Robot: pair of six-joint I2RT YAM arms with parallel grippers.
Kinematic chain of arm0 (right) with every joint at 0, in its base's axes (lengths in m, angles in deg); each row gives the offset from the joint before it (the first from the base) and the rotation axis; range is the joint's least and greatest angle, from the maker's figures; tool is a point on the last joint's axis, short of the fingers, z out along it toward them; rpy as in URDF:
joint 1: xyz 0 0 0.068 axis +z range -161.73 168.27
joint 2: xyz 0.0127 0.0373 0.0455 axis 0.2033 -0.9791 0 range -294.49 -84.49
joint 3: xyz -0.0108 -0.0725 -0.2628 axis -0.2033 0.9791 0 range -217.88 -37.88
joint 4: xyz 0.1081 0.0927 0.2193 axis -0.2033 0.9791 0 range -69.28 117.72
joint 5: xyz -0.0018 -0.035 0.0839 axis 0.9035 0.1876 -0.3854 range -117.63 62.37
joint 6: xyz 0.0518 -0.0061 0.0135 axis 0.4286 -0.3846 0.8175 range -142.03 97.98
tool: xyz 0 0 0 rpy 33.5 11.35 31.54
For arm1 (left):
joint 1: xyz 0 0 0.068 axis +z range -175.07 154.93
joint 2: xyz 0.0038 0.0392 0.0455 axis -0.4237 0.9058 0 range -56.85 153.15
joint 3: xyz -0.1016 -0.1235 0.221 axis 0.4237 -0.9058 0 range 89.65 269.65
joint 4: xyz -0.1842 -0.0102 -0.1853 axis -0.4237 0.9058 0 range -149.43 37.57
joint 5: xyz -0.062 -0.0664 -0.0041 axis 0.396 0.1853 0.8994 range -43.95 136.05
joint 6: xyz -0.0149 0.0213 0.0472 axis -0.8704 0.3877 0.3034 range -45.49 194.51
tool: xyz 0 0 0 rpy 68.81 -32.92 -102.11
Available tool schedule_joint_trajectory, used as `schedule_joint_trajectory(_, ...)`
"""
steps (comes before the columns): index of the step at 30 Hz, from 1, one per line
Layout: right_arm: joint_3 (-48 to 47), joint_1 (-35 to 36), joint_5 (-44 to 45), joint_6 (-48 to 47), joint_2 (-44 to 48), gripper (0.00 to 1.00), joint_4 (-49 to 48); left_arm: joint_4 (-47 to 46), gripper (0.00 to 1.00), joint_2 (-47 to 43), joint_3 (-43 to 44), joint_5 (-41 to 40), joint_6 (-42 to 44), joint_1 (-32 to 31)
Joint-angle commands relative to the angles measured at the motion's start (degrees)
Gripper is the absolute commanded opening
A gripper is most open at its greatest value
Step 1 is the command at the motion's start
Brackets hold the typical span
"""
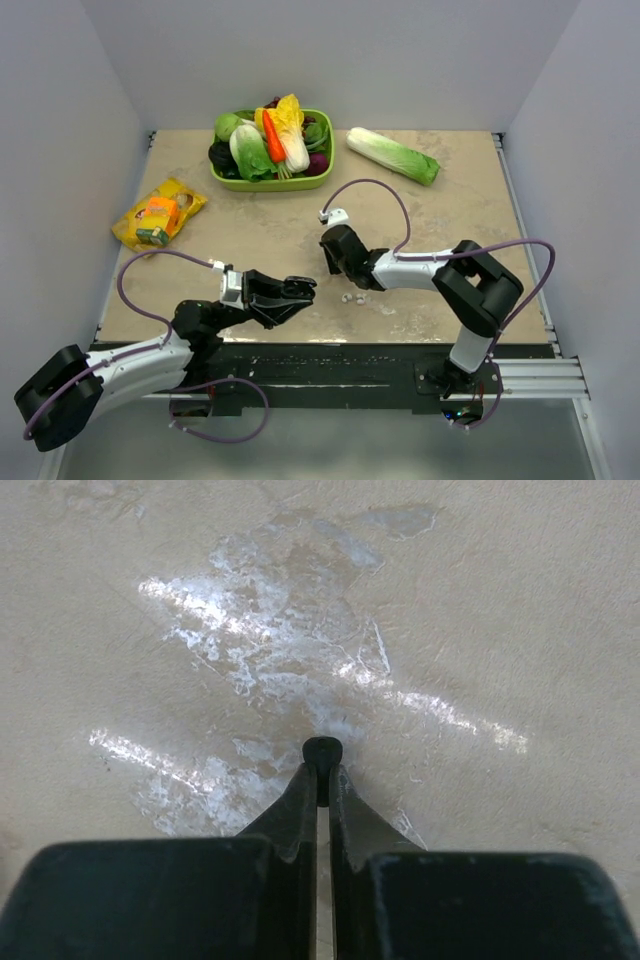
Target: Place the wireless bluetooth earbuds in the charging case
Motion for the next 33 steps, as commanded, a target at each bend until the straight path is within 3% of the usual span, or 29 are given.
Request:
schedule_joint_trajectory(1,-1.01,-0.32,2.62,1.12,6.16,0.00,1.14,-24.31,0.00,-0.06,-6.41,-0.81,0.05,-0.39)
schedule_joint_trajectory(6,-0.83,0.03,3.94,-1.33,19.25,0.00,14.67,-22.11,0.00,0.20,-5.97,-2.57,0.75,-0.31)
schedule_joint_trajectory(10,-0.83,2.22,3.59,-3.97,35.31,0.00,24.77,-23.51,0.00,2.83,-5.97,-4.58,1.36,-0.31)
schedule_joint_trajectory(14,-4.43,4.85,-1.06,-5.99,45.54,0.00,35.93,-27.03,0.00,6.78,-5.10,-5.91,1.28,-0.31)
schedule_joint_trajectory(19,-7.50,9.77,-8.70,-10.46,52.14,0.00,41.75,-35.08,0.00,17.39,-0.79,0.05,-1.09,-0.31)
schedule_joint_trajectory(20,-7.60,10.05,-13.94,-11.35,54.15,0.00,42.02,-35.03,0.00,18.21,0.52,0.76,-1.70,-0.22)
schedule_joint_trajectory(26,-7.77,10.14,-30.49,-15.74,59.26,0.00,44.03,-34.15,0.00,20.06,5.88,9.99,-2.50,-0.05)
schedule_joint_trajectory(33,-7.33,10.31,-37.97,-16.10,57.95,0.00,43.25,-35.03,0.00,21.99,10.64,16.32,-6.36,0.13)
